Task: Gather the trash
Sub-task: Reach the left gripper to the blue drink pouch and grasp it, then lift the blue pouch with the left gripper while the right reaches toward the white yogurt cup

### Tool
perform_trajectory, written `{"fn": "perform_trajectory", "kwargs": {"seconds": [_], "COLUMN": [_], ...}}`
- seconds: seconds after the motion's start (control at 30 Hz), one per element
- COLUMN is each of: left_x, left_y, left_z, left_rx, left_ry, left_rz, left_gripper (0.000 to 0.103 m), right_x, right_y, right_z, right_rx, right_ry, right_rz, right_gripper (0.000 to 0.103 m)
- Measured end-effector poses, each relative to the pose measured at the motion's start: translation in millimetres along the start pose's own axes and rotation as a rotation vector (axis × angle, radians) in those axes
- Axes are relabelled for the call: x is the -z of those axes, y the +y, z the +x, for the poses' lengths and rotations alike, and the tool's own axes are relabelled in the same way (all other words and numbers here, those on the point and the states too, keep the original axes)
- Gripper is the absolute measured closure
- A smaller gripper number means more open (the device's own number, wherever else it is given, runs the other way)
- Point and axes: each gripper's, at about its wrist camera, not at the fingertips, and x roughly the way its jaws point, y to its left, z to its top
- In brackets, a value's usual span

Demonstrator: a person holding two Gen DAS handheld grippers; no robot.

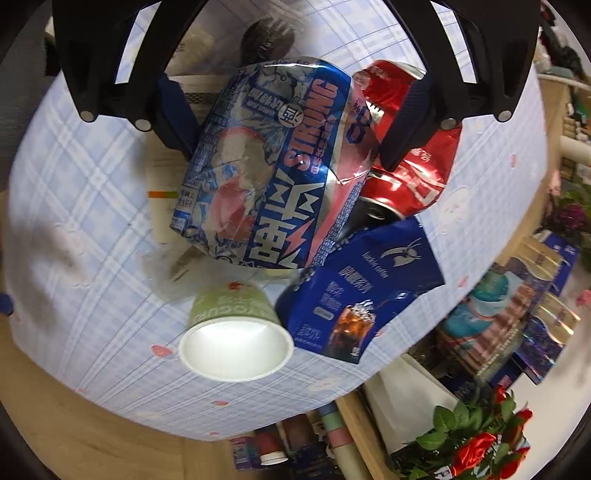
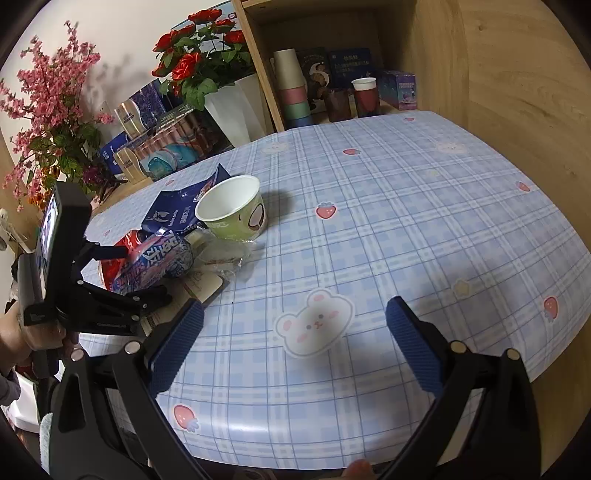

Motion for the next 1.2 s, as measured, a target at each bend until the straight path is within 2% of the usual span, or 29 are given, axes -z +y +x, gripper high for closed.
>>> {"fn": "perform_trajectory", "kwargs": {"seconds": [0.07, 0.13, 0.17, 0.2, 0.23, 0.43, 0.63, 0.87, 0.93, 1.1, 1.2], "left_x": [-2.2, -4.0, -5.3, -5.6, -5.4, 3.7, 31.0, 44.2, 49.0, 61.1, 66.8], "left_y": [7.9, 14.9, 22.9, 28.7, 35.1, 66.2, 100.8, 87.6, 90.3, 112.2, 120.7], "left_z": [-8.4, -15.7, -22.2, -27.1, -32.9, -61.8, -66.6, -50.7, -48.0, -62.5, -78.9], "left_rx": [0.064, 0.119, 0.159, 0.19, 0.213, 0.268, 0.312, 0.267, 0.274, 0.33, 0.327], "left_ry": [-0.016, -0.022, -0.035, -0.047, -0.061, -0.135, -0.157, -0.111, -0.125, -0.208, -0.258], "left_rz": [-0.026, -0.061, -0.098, -0.125, -0.152, -0.263, -0.426, -0.391, -0.413, -0.557, -0.595], "left_gripper": [0.027, 0.05, 0.055, 0.069, 0.076, 0.097, 0.099, 0.096, 0.099, 0.099, 0.099], "right_x": [-1.2, -2.3, -2.8, -3.4, -3.9, -5.9, -8.1, -15.5, -20.1, -47.9, -60.6], "right_y": [2.4, 5.7, 8.1, 10.0, 12.1, 21.2, 29.5, 45.0, 49.7, 64.3, 78.0], "right_z": [0.5, 0.6, -0.1, -0.9, -2.1, -4.8, -4.1, 9.2, 14.2, 42.9, 68.3], "right_rx": [-0.006, -0.008, -0.011, -0.014, -0.017, -0.029, -0.043, -0.045, -0.044, -0.027, -0.015], "right_ry": [0.002, 0.004, 0.004, 0.001, -0.001, -0.003, 0.003, 0.02, 0.02, -0.004, 0.012], "right_rz": [-0.007, -0.018, -0.022, -0.024, -0.028, -0.044, -0.058, -0.13, -0.16, -0.28, -0.362], "right_gripper": [0.005, 0.005, 0.005, 0.005, 0.005, 0.005, 0.005, 0.005, 0.005, 0.005, 0.005]}}
